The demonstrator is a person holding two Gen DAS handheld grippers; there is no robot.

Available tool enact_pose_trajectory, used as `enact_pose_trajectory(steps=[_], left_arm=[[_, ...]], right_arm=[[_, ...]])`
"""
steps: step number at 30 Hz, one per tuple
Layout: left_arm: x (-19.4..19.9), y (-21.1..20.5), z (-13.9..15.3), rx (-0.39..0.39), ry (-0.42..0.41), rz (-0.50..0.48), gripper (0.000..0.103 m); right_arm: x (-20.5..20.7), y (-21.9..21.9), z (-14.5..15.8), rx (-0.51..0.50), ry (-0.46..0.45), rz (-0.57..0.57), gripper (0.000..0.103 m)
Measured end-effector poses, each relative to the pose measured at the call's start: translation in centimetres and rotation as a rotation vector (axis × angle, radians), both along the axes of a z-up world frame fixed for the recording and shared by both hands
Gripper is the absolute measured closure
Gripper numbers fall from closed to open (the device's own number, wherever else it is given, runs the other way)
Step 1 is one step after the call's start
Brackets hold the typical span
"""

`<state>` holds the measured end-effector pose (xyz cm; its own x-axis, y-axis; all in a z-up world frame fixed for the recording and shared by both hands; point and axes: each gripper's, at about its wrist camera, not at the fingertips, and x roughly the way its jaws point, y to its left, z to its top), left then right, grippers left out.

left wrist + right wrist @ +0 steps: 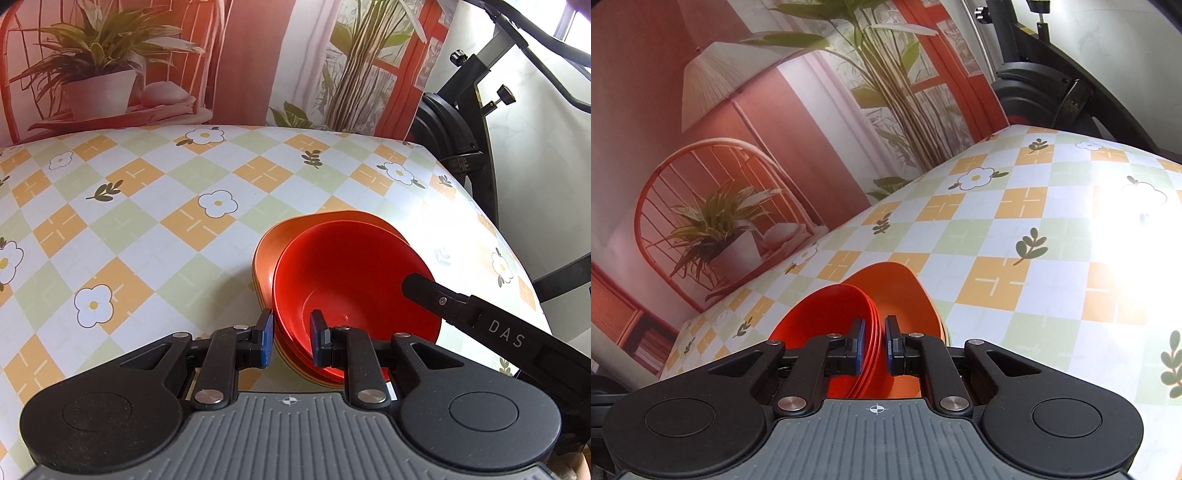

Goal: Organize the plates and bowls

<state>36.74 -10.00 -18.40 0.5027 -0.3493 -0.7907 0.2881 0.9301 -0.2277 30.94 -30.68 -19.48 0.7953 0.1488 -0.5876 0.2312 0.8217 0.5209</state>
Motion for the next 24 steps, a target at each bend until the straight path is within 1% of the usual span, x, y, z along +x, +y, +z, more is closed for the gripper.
enact_pose_trajectory(steps=[7, 12, 13, 16, 21, 24], left_arm=[[-0.2, 0.0, 0.1, -0.002, -0.006, -0.001, 0.081], [-0.5, 0.3, 0.5, -0.007, -0.014, -0.004, 0.08], [-0.6, 0.3, 0.6, -0.008, -0.02, -0.004, 0.078], [-1.0, 0.7, 1.3, -0.001, -0.047, 0.006, 0.064], [-1.8, 1.7, 3.1, 0.019, -0.109, 0.036, 0.06], [-2.4, 2.7, 4.6, 0.016, -0.153, 0.059, 0.055]], right_arm=[[-0.2, 0.1, 0.4, -0.02, 0.004, -0.001, 0.092], [-0.4, 0.2, 1.2, -0.052, -0.006, 0.0, 0.09], [-0.5, 0.2, 1.4, -0.063, -0.011, 0.001, 0.088], [-0.7, 0.4, 2.3, -0.095, -0.028, 0.006, 0.085], [-1.2, 1.0, 4.1, -0.168, -0.058, 0.019, 0.084], [-1.5, 1.3, 5.5, -0.212, -0.079, 0.026, 0.08]])
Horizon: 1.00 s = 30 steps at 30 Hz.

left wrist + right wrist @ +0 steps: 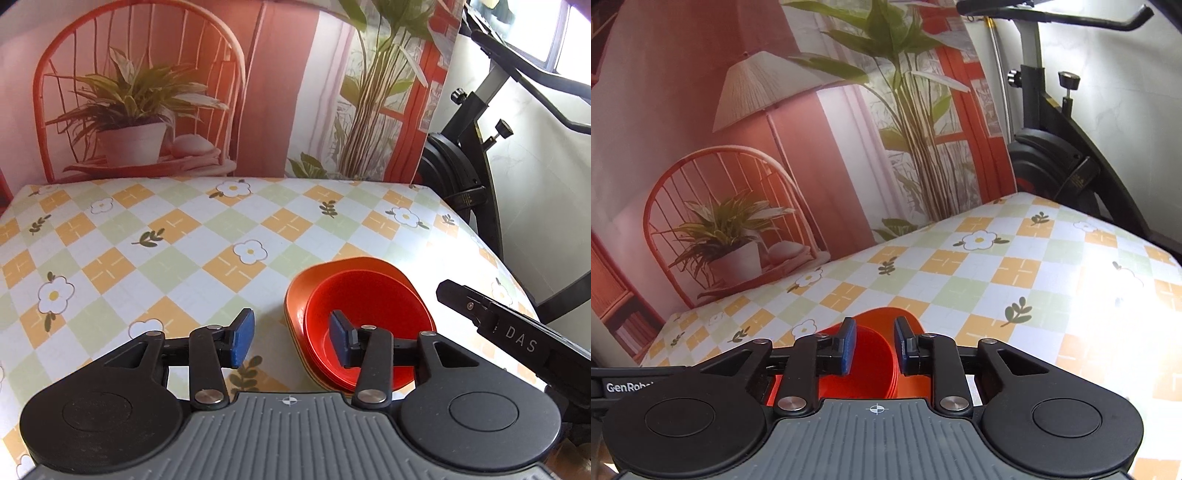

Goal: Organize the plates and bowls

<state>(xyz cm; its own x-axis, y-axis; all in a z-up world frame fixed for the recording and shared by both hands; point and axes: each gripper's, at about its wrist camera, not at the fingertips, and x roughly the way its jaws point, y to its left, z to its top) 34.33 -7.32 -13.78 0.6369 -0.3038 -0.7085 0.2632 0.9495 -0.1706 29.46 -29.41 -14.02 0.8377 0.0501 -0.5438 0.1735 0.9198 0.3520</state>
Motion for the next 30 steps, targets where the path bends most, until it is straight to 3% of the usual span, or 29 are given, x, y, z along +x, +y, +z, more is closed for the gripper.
enact_pose_trajectory(steps=[6, 10, 17, 20, 26, 30], left_arm=[[-1.6, 1.9, 3.2, 0.009, -0.079, 0.048, 0.048], [-3.1, 3.5, 5.2, 0.012, -0.125, 0.085, 0.041], [-5.9, 6.2, 8.6, 0.038, -0.206, 0.15, 0.023], [-6.9, 7.2, 9.8, 0.038, -0.225, 0.177, 0.02], [-8.5, 9.2, 11.5, 0.013, -0.244, 0.229, 0.019], [-9.4, 10.2, 12.6, 0.023, -0.253, 0.259, 0.019]], right_arm=[[-1.0, 1.0, 3.5, -0.097, -0.054, 0.021, 0.071], [-1.7, 2.0, 6.2, -0.143, -0.096, 0.051, 0.051], [-2.6, 3.3, 10.1, -0.151, -0.141, 0.099, 0.025], [-3.1, 3.9, 11.2, -0.143, -0.15, 0.119, 0.012], [-3.8, 5.2, 13.5, -0.145, -0.158, 0.152, 0.001], [-4.4, 5.8, 15.0, -0.161, -0.178, 0.173, 0.001]])
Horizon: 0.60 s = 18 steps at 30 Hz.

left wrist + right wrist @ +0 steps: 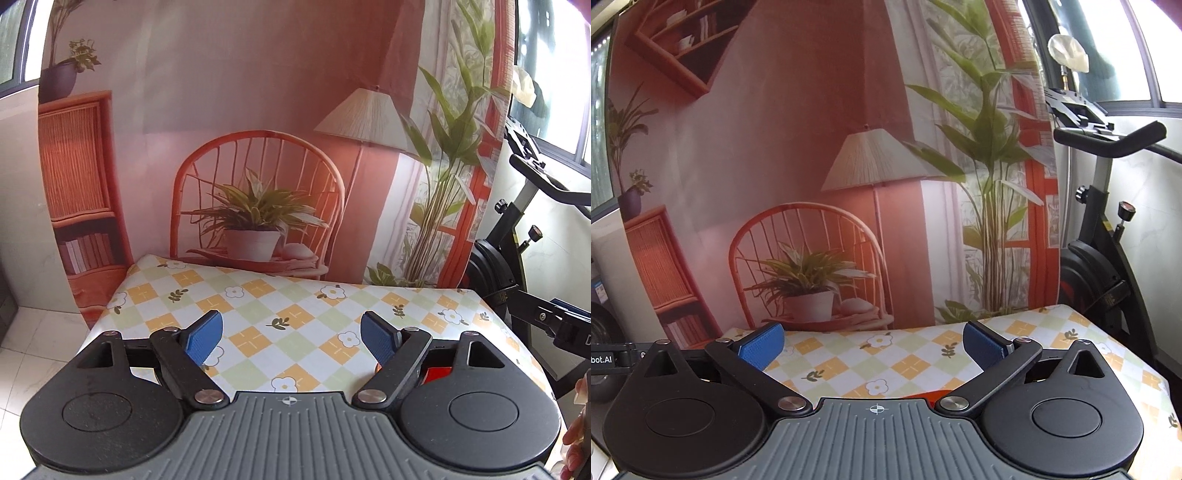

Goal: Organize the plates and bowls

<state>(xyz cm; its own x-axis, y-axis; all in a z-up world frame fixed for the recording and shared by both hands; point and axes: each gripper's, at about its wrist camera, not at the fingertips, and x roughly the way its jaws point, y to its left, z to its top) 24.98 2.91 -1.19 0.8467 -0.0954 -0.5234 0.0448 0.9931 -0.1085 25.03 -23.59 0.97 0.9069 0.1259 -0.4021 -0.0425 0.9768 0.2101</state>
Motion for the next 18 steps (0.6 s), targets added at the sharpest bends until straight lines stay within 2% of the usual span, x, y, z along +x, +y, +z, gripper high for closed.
enact_pose_trajectory(steps=[4, 7, 13, 18], left_arm=[[-0.6, 0.5, 0.9, 0.046, -0.016, 0.046, 0.019], [-1.5, 1.1, 1.7, 0.053, -0.051, 0.057, 0.019], [-2.7, 1.5, 3.0, 0.103, -0.09, 0.087, 0.019], [-3.3, 1.7, 3.6, 0.103, -0.099, 0.098, 0.019]], right_arm=[[-0.6, 0.5, 1.2, -0.01, -0.018, 0.004, 0.001], [-0.9, 0.9, 1.9, -0.021, -0.027, 0.003, 0.0], [-1.0, 1.2, 2.3, -0.036, -0.03, 0.002, 0.0], [-0.9, 1.5, 2.3, -0.04, -0.025, 0.015, 0.0]])
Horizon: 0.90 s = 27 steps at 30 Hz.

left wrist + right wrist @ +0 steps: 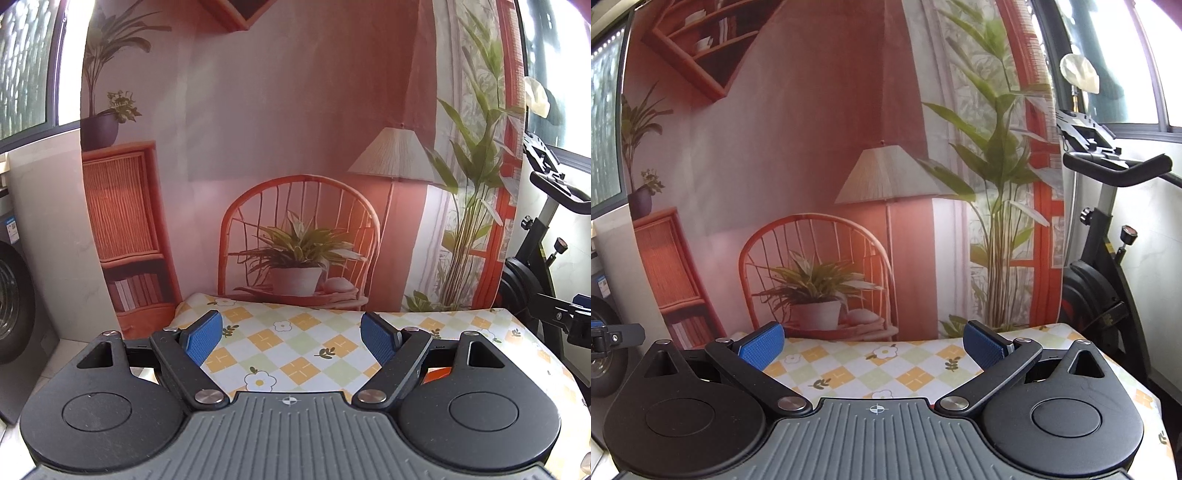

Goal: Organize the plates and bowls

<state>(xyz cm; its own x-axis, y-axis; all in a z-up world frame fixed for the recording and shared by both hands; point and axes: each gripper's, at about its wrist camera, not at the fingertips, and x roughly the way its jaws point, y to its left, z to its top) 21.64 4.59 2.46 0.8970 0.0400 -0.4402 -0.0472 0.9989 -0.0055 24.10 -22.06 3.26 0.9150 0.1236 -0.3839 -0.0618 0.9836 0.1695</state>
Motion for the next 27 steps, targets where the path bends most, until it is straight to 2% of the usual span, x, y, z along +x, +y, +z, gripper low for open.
enact_pose_trajectory(steps=[9, 27], left_arm=[[0.09, 0.2, 0.25, 0.018, -0.004, 0.049, 0.019], [0.07, -0.46, 0.5, 0.017, 0.001, 0.032, 0.019]], right_arm=[[0.18, 0.38, 0.03, -0.01, -0.002, 0.01, 0.0], [0.38, 0.08, 0.05, -0.007, 0.003, 0.012, 0.0]])
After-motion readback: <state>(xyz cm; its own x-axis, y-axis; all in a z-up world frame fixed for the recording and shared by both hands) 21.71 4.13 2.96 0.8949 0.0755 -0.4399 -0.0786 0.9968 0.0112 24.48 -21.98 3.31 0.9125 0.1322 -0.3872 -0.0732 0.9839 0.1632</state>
